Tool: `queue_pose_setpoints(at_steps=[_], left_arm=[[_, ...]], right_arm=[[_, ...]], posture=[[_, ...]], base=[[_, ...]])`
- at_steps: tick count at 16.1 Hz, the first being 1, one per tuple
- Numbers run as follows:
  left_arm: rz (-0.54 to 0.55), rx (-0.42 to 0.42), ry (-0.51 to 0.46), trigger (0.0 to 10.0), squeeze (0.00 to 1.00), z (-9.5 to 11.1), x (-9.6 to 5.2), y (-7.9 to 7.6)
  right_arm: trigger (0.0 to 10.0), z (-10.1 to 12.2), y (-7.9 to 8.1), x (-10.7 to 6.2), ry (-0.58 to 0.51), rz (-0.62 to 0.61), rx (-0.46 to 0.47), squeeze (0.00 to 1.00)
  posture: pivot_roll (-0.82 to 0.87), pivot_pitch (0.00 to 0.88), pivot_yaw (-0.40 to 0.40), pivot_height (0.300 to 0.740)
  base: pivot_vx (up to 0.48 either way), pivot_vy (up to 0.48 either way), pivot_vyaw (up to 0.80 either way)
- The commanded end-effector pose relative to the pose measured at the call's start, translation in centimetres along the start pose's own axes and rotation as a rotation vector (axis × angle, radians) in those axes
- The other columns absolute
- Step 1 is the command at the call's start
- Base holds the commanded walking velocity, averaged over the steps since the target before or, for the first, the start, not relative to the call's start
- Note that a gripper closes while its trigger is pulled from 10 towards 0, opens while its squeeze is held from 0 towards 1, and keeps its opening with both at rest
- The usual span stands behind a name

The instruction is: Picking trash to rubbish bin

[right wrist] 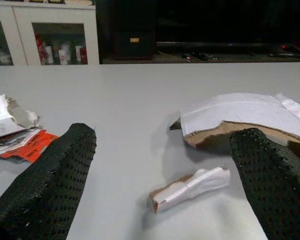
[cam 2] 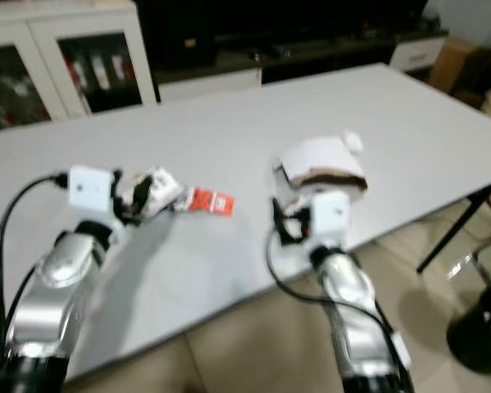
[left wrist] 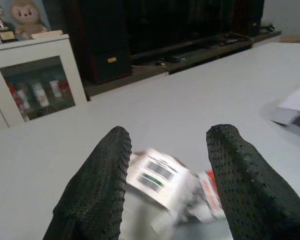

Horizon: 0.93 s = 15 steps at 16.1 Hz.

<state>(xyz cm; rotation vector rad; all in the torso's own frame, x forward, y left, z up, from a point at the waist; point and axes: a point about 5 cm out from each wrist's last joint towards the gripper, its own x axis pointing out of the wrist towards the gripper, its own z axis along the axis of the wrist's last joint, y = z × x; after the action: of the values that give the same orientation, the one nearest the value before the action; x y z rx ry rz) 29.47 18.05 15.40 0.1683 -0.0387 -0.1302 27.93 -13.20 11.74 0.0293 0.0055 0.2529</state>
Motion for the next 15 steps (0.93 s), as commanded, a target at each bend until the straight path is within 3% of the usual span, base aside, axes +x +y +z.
queue_pose_setpoints(at_steps=[1,4,5,6,8,9,13,15], left_arm=[[0.002,0.009,0.025,10.0,0.00,-0.5,0.2,0.9],[-0.022,0.008,0.040,10.0,0.00,-0.9,1.0,0.9],[-0.032,-0.037,0.048,10.0,0.00,-1.0,1.7,0.9],[-0.045,-0.065,0.038,10.0,1.00,-0.9,2.0,0.9],[-0.125,-0.135,0.011,10.0,1.00,-0.6,3.4,0.7],[-0.153,-0.129,0.017,10.0,1.00,-0.6,3.9,0.8],[-0.194,-0.048,0.049,10.0,1.00,-0.9,5.5,1.3],[-0.212,0.001,0.057,10.0,1.00,-0.8,7.1,1.6]], right_arm=[[10.0,0.3,1.1,0.3,-0.001,0.053,0.006,0.00],[10.0,0.2,1.1,0.1,0.009,0.062,0.001,0.00],[10.0,0.2,1.2,-0.1,0.010,0.062,0.002,0.00],[10.0,0.1,1.2,-0.2,0.011,0.062,0.003,0.00],[10.0,-0.1,1.3,-1.0,0.024,0.065,0.011,0.00],[10.0,-0.3,1.5,-1.4,0.028,0.066,0.014,0.00],[10.0,-0.3,1.3,-2.0,0.034,0.053,0.023,0.00],[10.0,-0.1,1.1,-2.5,0.038,0.039,0.031,0.00]], posture=[[0.02,0.000,-0.034,0.740],[0.02,0.000,-0.031,0.740],[0.01,0.007,-0.030,0.740],[0.01,0.010,-0.030,0.740],[0.01,0.032,-0.026,0.740],[0.00,0.037,-0.020,0.740],[-0.01,0.051,-0.011,0.740],[-0.03,0.082,-0.010,0.740]], base=[[0.360,0.000,0.00],[0.120,0.000,0.00],[0.000,0.000,0.00],[0.000,0.000,0.00],[0.000,0.000,0.00],[0.000,0.000,0.00],[0.000,0.000,0.00],[0.000,0.000,0.00]])
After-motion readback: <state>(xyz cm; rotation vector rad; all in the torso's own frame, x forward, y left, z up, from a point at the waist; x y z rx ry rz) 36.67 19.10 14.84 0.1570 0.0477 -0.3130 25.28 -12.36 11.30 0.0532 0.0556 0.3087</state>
